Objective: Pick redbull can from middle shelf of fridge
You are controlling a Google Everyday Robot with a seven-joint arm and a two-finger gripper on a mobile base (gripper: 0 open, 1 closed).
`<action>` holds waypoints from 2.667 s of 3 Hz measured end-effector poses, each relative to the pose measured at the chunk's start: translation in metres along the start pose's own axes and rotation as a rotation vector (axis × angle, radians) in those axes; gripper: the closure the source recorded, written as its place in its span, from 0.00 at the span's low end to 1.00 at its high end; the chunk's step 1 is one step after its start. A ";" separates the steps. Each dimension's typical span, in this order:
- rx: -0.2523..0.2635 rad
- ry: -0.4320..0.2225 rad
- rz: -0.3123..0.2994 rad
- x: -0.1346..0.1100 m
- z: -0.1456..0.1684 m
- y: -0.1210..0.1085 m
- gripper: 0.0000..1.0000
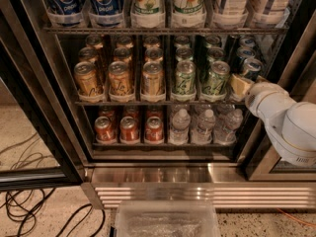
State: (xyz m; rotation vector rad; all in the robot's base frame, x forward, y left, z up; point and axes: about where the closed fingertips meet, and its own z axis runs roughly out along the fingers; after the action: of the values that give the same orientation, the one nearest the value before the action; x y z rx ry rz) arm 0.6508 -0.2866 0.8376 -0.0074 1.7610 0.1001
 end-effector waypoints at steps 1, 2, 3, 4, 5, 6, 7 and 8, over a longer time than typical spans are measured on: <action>0.002 0.002 0.003 0.000 -0.001 0.000 1.00; 0.006 0.008 0.011 0.003 -0.002 -0.001 1.00; 0.006 0.008 0.011 0.001 -0.002 0.000 1.00; 0.007 0.005 0.011 0.000 -0.003 0.001 1.00; 0.008 -0.014 0.006 -0.005 -0.008 0.001 1.00; 0.008 -0.014 0.006 -0.005 -0.008 0.001 1.00; -0.002 -0.043 -0.011 -0.012 -0.009 0.006 1.00; -0.015 -0.084 0.013 -0.003 -0.017 -0.001 1.00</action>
Offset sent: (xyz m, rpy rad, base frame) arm -0.2679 -0.0377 0.1758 -0.0492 -0.5631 -0.1173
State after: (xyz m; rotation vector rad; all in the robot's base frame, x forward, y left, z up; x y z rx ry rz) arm 0.6351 -0.2889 0.8435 -0.0028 1.6767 0.1213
